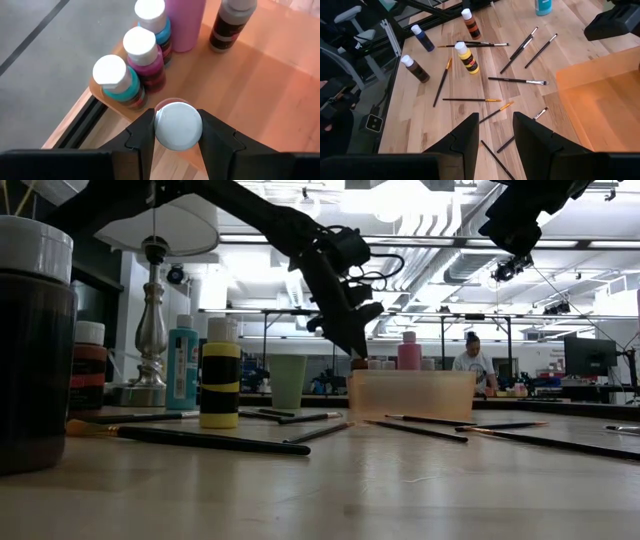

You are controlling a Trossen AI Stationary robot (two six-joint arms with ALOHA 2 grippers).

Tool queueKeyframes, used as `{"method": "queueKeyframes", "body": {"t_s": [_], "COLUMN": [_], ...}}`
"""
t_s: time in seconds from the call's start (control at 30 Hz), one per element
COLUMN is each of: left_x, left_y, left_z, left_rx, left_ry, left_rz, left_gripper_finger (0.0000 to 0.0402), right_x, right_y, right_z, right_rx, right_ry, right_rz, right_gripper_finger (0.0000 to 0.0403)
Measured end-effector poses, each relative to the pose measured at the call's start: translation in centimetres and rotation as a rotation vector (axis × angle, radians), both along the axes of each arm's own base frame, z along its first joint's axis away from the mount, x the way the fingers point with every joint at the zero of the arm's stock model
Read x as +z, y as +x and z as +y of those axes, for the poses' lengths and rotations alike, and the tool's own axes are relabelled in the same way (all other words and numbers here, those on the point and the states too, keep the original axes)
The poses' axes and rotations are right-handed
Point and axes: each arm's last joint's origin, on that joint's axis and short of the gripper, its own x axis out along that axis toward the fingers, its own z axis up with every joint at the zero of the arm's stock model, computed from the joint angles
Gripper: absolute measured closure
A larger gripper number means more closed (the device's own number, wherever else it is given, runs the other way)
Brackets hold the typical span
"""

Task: Pick & Place Paint Supplies
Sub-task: Put the brown paint bottle into the orange bin

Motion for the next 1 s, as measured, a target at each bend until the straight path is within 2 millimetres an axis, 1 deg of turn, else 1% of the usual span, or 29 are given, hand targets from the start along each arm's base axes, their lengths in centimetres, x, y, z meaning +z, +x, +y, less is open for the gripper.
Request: {"method": "queueKeyframes", "body": {"t_s": [0.17, 0.37, 0.63, 0.7, 0.83, 1.0], "left_x": [0.0, 0.1, 0.1, 0.6, 2.5, 4.6], "left_y": [0.0, -0.2, -0.1, -0.2, 0.0, -0.2], "left_z": [0.0, 0.6, 0.4, 0.3, 0.4, 0.3], "left_rx": [0.008, 0.018, -0.028, -0.031, -0.036, -0.043], "left_ry": [-0.003, -0.006, -0.054, -0.068, -0.042, -0.033], "left_rz": [-0.009, -0.022, -0.037, -0.027, -0.067, -0.064], "left_gripper_finger": [0.0279, 0.0279, 0.0279, 0.0279, 0.0279, 0.0279], "right_x": [0.0, 0.0, 0.0, 0.0, 0.0, 0.0], "right_y": [0.0, 0.0, 0.0, 0.0, 0.0, 0.0], "right_z": [0.0, 0.0, 0.0, 0.0, 0.0, 0.0], "right_rx": [0.000, 0.000, 0.000, 0.000, 0.000, 0.000], "right_ry": [0.000, 0.000, 0.000, 0.000, 0.000, 0.000], "right_rz": [0.000, 0.000, 0.000, 0.000, 0.000, 0.000], "right_gripper_finger": [0.0290, 0.0290, 0.0290, 0.0290, 0.0290, 0.0290]}}
